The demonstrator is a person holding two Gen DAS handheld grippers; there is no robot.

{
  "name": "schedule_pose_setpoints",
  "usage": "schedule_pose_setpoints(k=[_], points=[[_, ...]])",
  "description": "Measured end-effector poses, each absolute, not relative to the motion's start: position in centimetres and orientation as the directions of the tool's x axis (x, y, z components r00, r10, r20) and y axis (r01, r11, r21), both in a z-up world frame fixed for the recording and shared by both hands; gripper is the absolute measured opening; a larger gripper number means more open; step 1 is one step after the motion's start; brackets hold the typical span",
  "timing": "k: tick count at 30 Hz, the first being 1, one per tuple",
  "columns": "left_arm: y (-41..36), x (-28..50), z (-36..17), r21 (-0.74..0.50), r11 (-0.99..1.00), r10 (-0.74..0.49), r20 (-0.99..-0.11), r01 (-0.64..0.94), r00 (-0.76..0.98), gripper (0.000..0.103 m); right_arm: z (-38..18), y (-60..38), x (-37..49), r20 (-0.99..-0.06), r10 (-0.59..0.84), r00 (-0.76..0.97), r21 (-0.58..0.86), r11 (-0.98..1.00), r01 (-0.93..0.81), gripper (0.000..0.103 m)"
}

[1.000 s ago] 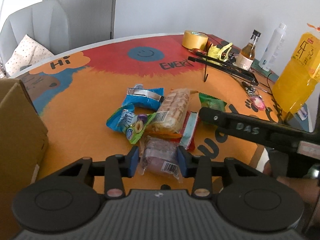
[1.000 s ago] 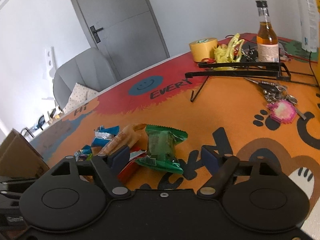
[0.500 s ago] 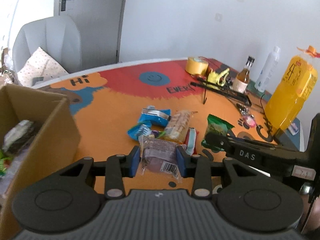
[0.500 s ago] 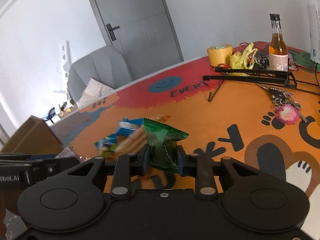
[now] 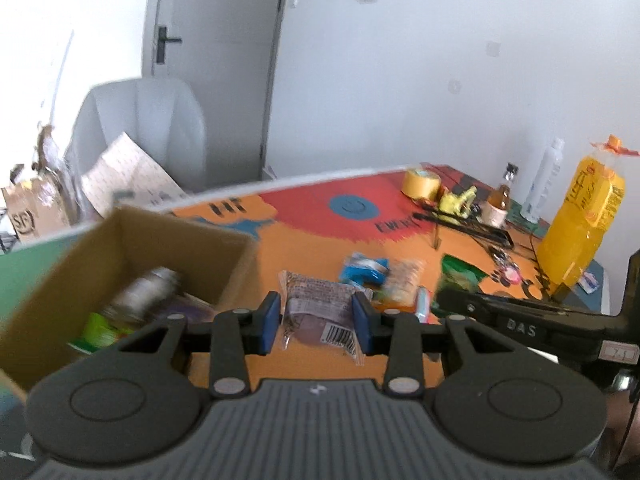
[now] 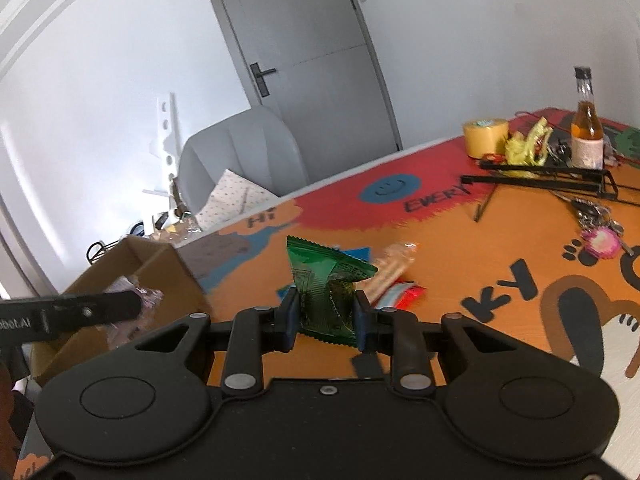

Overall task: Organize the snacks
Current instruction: 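Carry the purple candy bag and green snack bag over the box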

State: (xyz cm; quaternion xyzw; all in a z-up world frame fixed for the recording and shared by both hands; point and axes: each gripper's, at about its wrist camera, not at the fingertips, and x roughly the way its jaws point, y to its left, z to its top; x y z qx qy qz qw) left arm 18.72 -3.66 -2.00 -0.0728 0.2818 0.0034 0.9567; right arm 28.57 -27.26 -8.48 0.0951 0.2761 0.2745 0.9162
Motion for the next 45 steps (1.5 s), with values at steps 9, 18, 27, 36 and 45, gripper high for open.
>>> schedule_pose_setpoints(k=[9, 18, 27, 36, 45], points=[[0.2, 16.3, 0.3, -0.115, 0.989, 0.024, -0.497, -0.093, 0.868, 0.037, -6.8, -24.9, 26.7, -0.422, 0.577, 0.700, 0.308, 0.817, -0.488, 0.025], [2.7, 14.8, 0.8, -0.142, 0.982, 0.043, -0.465, -0.122, 0.884, 0.037, -5.2, -22.6, 25.7, -0.402, 0.595, 0.696, 0.279, 0.803, -0.526, 0.025], [5.5, 14.2, 0.4, -0.183, 0.973, 0.046, -0.443, -0.141, 0.895, 0.037, -4.0, -19.5, 24.8, -0.398, 0.614, 0.681, 0.248, 0.787, -0.565, 0.025], [8.3, 14.0, -0.3, -0.214, 0.959, 0.075, -0.440, -0.185, 0.895, 0.037, -3.2, -16.0, 24.1, -0.405, 0.631, 0.662, 0.217, 0.770, -0.600, 0.025], [9.6, 13.1, -2.2, -0.280, 0.945, 0.012, -0.486, -0.169, 0.874, 0.039, -2.5, -12.7, 22.6, -0.406, 0.669, 0.623, 0.200, 0.730, -0.654, 0.025]])
